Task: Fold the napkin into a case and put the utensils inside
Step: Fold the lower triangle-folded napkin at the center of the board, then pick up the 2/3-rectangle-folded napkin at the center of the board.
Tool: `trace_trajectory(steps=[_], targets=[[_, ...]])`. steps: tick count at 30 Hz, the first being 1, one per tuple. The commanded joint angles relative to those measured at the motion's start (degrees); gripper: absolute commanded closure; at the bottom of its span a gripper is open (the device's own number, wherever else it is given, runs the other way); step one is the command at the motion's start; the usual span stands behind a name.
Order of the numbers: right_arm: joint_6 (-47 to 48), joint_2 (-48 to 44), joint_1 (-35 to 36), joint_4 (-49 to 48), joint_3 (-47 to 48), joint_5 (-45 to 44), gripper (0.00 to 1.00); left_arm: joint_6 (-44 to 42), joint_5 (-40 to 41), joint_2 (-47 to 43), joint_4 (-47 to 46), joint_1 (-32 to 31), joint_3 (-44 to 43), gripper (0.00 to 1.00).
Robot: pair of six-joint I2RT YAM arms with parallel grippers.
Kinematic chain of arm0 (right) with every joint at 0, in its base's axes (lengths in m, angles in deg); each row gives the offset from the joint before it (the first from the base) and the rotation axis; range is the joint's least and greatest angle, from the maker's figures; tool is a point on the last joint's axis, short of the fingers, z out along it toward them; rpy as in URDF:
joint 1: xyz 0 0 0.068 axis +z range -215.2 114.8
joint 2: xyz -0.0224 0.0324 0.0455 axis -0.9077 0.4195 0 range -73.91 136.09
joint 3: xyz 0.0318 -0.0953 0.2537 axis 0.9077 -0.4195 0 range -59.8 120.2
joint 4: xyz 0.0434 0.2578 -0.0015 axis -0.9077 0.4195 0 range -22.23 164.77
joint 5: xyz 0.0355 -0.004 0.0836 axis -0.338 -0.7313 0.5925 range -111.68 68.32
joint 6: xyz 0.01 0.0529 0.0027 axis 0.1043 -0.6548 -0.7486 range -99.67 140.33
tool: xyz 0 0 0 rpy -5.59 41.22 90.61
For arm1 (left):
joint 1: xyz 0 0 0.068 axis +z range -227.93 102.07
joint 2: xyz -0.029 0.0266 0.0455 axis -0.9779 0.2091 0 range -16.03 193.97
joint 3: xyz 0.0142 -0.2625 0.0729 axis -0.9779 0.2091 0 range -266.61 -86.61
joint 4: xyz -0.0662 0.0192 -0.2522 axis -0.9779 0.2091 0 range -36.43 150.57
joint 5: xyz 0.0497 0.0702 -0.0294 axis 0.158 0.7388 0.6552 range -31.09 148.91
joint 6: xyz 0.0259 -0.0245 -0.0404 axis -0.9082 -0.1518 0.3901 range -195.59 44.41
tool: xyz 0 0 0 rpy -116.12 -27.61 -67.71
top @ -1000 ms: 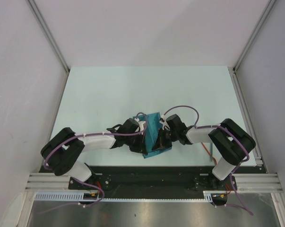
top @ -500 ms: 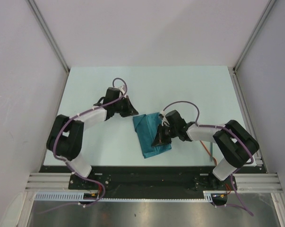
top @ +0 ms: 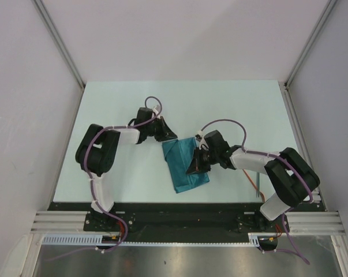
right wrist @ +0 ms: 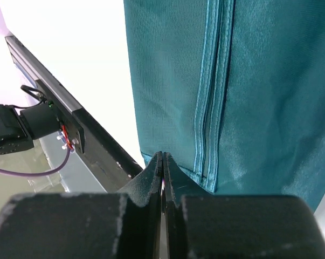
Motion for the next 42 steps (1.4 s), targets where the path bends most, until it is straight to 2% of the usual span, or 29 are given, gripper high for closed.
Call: trace_trajectory(steps=[1,7,9,12,14,17,19,20,23,26,27,29,31,32,35,37,42], targets=[[1.21,-3.02,-0.62,0.65,0.11,0.39,0.94,2.99,-3.89,3.60,-6.67,-0.08,-1.54,0.99],[1.48,-4.25,-1.33,1.53,-0.07,0.22,0.94,3.78,-3.54,6.07,-10.37,-0.08,-2.85,0.98],[2.00,-4.78,-2.29,2.32,0.10,0.13,0.94,1.51,-0.74,5.02,-7.66,-0.08,-4.95,0.96],[3.14,-6.62,-3.87,4.51,0.28,-0.92,0.90,-3.68,4.00,1.95,0.68,-0.08,-10.47,0.84],[4.63,-8.38,-4.75,7.50,0.37,-2.23,0.87,-7.81,7.08,0.28,8.94,-0.08,-13.91,0.72],[6.57,-11.63,-7.74,11.37,0.02,-4.34,0.77,-12.64,14.29,-3.68,20.72,-1.13,-20.68,0.55],[6.66,-14.34,-10.98,14.61,-0.86,-6.80,0.63,-15.89,20.35,-7.10,27.12,-4.02,-23.85,0.36],[6.23,-15.32,-12.39,15.76,-1.38,-7.68,0.53,-16.69,22.02,-8.16,28.90,-5.51,-24.38,0.34],[4.82,-17.43,-18.54,20.42,-2.35,-10.85,0.38,-18.45,29.40,-12.64,32.34,-13.59,-21.59,0.28],[4.03,-19.71,-24.96,22.80,-4.54,-10.86,0.33,-17.23,38.02,-15.37,35.85,-26.13,-18.51,0.28],[4.03,-20.51,-27.15,23.15,-5.86,-10.33,0.32,-15.14,40.21,-15.81,37.95,-28.53,-18.06,0.27],[4.46,-22.70,-29.18,24.20,-6.83,-10.33,0.29,-13.10,46.19,-15.47,39.63,-35.80,-17.62,0.27],[4.47,-24.20,-31.72,24.91,-7.80,-10.94,0.28,-9.85,52.93,-13.28,43.58,-40.40,-18.32,0.26],[4.38,-26.03,-32.61,25.35,-8.15,-10.94,0.28,-9.15,55.33,-12.05,45.59,-44.33,-20.59,0.26],[4.20,-29.64,-35.86,27.02,-9.03,-11.91,0.27,-4.58,60.18,-5.20,55.78,-49.80,-26.21,0.23],[5.08,-31.23,-37.01,27.55,-9.30,-11.82,0.27,-1.77,61.76,-0.90,58.79,-51.66,-28.16,0.23],[6.49,-34.04,-39.65,25.62,-10.44,-7.09,0.17,0.53,60.36,4.04,58.36,-53.78,-30.19,0.21]])
